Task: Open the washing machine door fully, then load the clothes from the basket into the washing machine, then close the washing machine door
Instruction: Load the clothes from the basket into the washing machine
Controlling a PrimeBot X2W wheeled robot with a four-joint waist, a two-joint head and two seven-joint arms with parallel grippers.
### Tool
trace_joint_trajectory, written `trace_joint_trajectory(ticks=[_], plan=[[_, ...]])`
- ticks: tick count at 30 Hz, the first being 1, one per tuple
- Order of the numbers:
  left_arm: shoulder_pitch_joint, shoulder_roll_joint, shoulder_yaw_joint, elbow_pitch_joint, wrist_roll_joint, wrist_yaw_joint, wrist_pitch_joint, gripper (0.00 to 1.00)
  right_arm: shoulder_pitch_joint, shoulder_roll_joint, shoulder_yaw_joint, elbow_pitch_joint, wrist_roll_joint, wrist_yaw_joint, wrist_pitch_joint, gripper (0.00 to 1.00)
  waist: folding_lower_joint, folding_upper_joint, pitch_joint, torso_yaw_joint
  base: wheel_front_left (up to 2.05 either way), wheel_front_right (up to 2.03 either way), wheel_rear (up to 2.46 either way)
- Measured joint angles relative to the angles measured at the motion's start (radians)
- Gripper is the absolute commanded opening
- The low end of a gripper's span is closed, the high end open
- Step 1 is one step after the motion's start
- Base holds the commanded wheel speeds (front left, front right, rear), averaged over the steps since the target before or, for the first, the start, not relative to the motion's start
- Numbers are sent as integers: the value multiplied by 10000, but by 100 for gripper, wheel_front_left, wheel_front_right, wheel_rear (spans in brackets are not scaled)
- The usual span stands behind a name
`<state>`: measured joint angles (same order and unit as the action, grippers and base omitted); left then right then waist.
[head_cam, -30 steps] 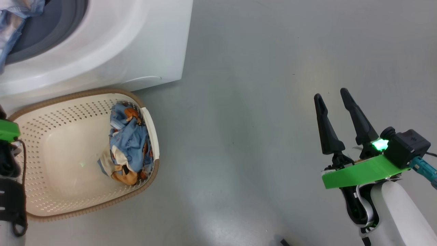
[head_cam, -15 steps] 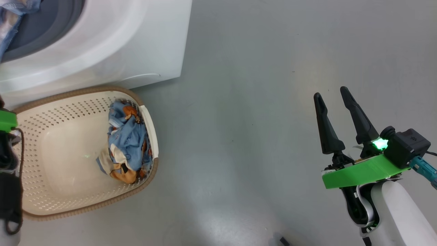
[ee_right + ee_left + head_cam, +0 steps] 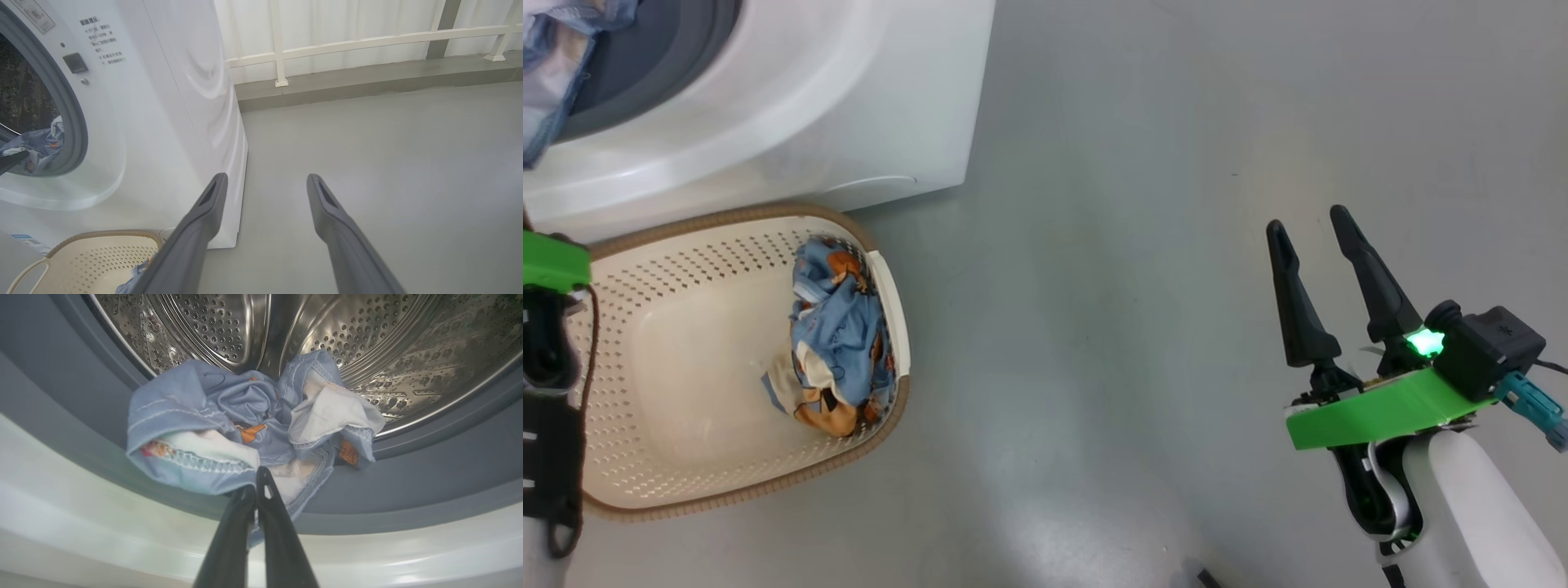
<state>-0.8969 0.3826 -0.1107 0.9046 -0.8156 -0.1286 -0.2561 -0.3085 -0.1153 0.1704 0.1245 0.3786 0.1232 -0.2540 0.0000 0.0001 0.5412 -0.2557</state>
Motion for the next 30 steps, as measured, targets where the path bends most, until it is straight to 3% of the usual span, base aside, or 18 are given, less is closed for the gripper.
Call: trace_joint_trajectory(ticks=[8,20,26,30], plan=[[-639,92,-884,-144,541,0,-2,0,-158,174,167,4,2,0,0,100,0,0,129,-153,0,0,0],[-3151,556,-2633,1473,1064,0,311,0,-176,364,291,48,27,0,0,100,0,0,304,-660,0,0,0],[-4069,911,-2926,2010,1672,25,77,0,-279,481,562,94,82,0,0,100,0,0,306,-1016,0,0,0],[-4196,1277,-2738,1808,2159,270,-4,0,-301,493,617,86,90,0,0,100,0,0,297,-1251,0,0,0]])
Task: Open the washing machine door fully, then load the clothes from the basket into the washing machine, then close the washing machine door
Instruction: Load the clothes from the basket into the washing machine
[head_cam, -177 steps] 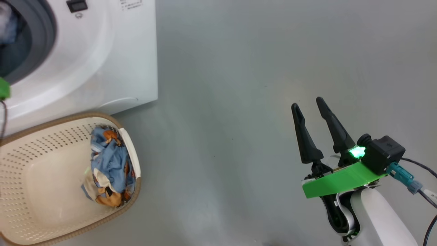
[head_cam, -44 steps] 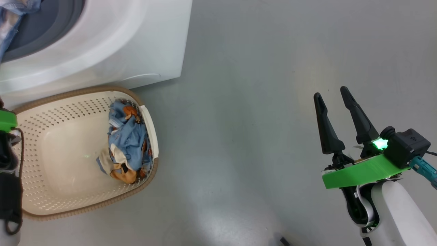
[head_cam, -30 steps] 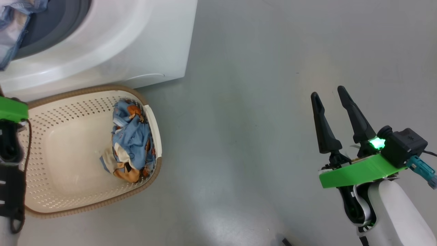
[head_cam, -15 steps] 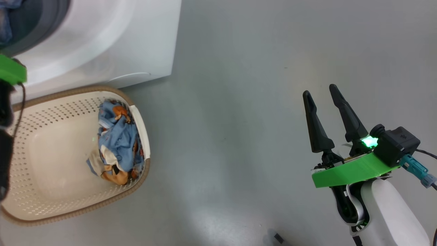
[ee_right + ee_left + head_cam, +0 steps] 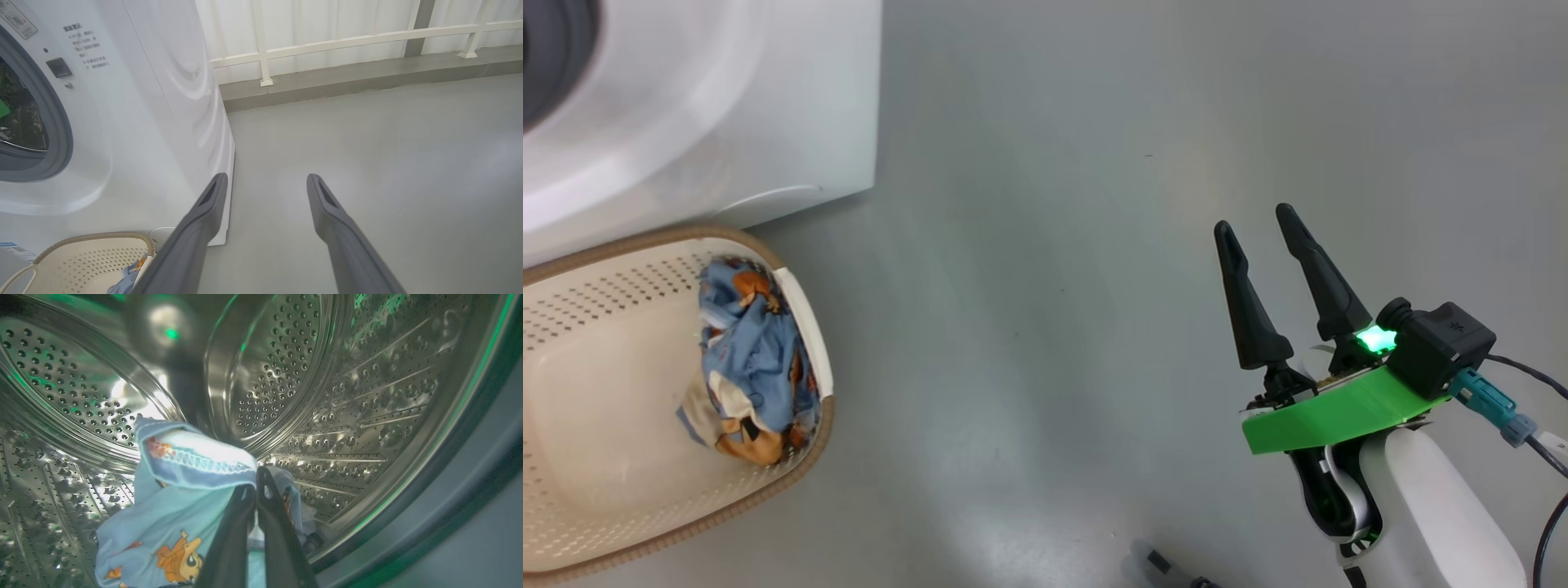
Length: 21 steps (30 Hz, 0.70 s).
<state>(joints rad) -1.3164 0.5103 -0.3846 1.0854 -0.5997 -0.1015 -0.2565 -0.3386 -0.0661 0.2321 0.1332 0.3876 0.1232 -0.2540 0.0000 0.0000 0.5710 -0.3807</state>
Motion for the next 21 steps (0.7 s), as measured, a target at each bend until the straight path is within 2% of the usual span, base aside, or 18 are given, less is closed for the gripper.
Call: trace_joint_trajectory(ticks=[7,10,11,12,13,14,15,16,17,21], plan=[[89,-61,-602,1298,688,-36,65,0,43,27,192,42,0,0,0,100,0,0,-95,-178,0,0,0],[82,-73,-880,1684,907,-54,426,0,49,27,224,84,0,0,0,100,0,0,-176,-189,0,0,0],[80,-94,-918,1755,924,-119,512,30,50,29,234,86,0,0,0,100,0,0,-203,-190,0,0,0],[79,-121,-966,1810,924,-134,662,40,50,27,234,84,0,0,0,100,0,0,-226,-188,0,0,0],[75,-157,-1022,1848,926,-134,761,40,50,27,234,84,0,0,0,100,0,0,-243,-184,0,0,0],[75,-194,-1091,1893,949,-134,842,50,50,27,242,84,2,0,0,100,0,0,-260,-178,0,0,0],[74,-232,-1104,1937,957,-134,938,69,50,27,249,84,2,0,0,100,0,0,-278,-172,0,0,0],[74,-259,-1106,1973,951,-136,997,94,50,27,253,84,2,0,0,100,0,0,-295,-164,0,0,0],[74,-261,-1114,1996,951,-136,997,100,50,27,255,84,2,0,0,100,0,0,-311,-156,0,0,0],[70,-265,-1039,2069,800,-136,940,100,50,27,257,86,2,0,0,100,0,0,-365,-131,0,0,0]])
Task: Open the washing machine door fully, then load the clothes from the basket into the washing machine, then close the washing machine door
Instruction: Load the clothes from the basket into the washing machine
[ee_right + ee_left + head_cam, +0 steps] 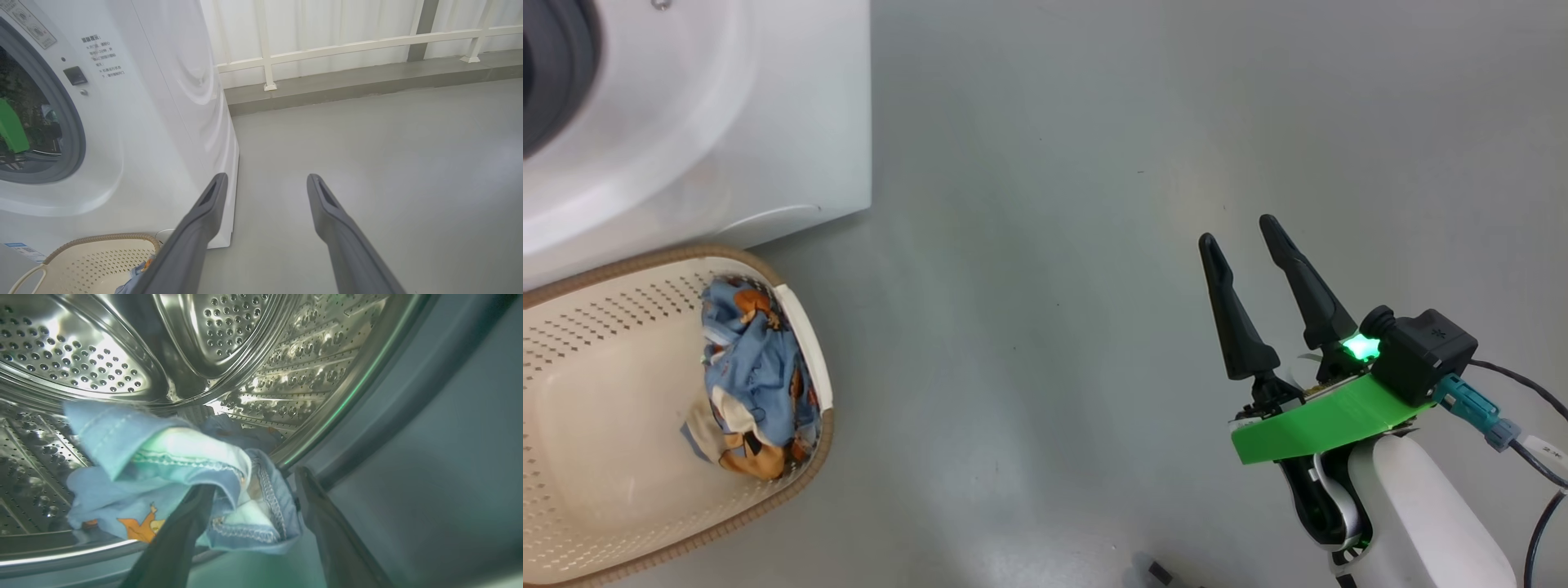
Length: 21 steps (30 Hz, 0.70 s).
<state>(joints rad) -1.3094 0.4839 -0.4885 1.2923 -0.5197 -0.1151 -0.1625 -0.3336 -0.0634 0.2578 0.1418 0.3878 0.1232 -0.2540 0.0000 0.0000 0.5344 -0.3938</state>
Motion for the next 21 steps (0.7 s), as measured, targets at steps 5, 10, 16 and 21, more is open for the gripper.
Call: trace_joint_trajectory(ticks=[5,10,16,21], plan=[[12,-81,142,33,-203,-21,-347,100,1,-6,-12,2,0,0,0,100,0,0,-55,71,0,0,0],[35,-301,362,46,-593,-88,-596,100,1,-23,-36,0,0,0,0,100,0,0,-116,171,0,0,0],[254,-380,635,6,-963,-107,-842,100,0,-69,-84,-6,0,0,0,100,0,0,-194,340,0,0,0],[694,-445,1204,-435,-1427,-121,-857,100,3,-140,-190,-4,-2,0,0,100,-1,0,-309,512,0,0,0]])
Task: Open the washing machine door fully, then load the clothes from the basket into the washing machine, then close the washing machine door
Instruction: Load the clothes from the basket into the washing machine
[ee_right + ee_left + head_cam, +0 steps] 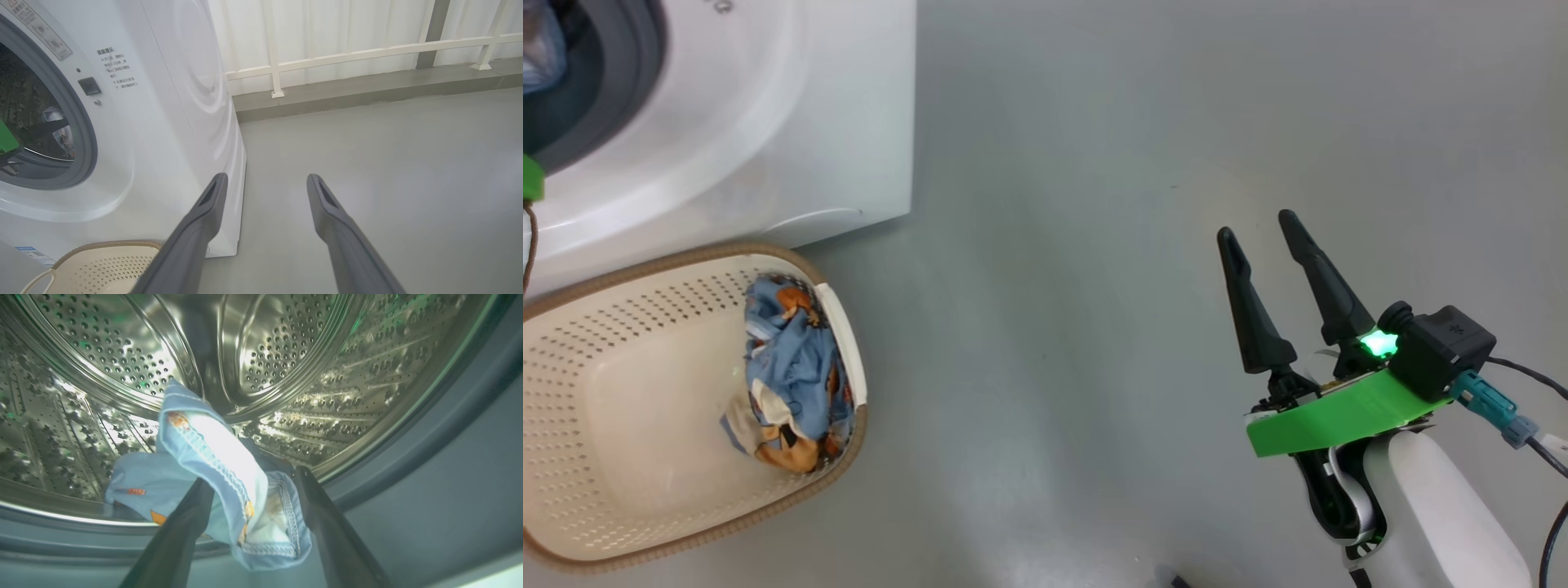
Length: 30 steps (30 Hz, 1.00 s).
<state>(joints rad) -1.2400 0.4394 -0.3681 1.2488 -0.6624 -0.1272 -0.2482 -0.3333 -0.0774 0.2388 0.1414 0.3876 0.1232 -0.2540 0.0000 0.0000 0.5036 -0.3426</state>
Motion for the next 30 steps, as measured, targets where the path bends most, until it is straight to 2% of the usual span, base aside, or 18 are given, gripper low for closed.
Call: trace_joint_trajectory(ticks=[6,11,26,30], plan=[[924,-38,920,-1294,-56,61,-75,100,16,-107,-119,15,0,0,0,100,1,0,-254,190,0,0,0],[1787,-284,1599,-1981,180,134,-75,100,213,-217,-165,73,0,0,0,100,0,0,-564,318,0,0,0],[2459,-543,2717,-2487,1099,123,-75,100,392,-370,-190,104,0,0,0,100,0,0,-1065,564,0,0,0],[3246,-748,3243,-3101,1574,123,-77,100,514,-497,-339,140,0,0,0,100,0,0,-1312,637,0,0,0]])
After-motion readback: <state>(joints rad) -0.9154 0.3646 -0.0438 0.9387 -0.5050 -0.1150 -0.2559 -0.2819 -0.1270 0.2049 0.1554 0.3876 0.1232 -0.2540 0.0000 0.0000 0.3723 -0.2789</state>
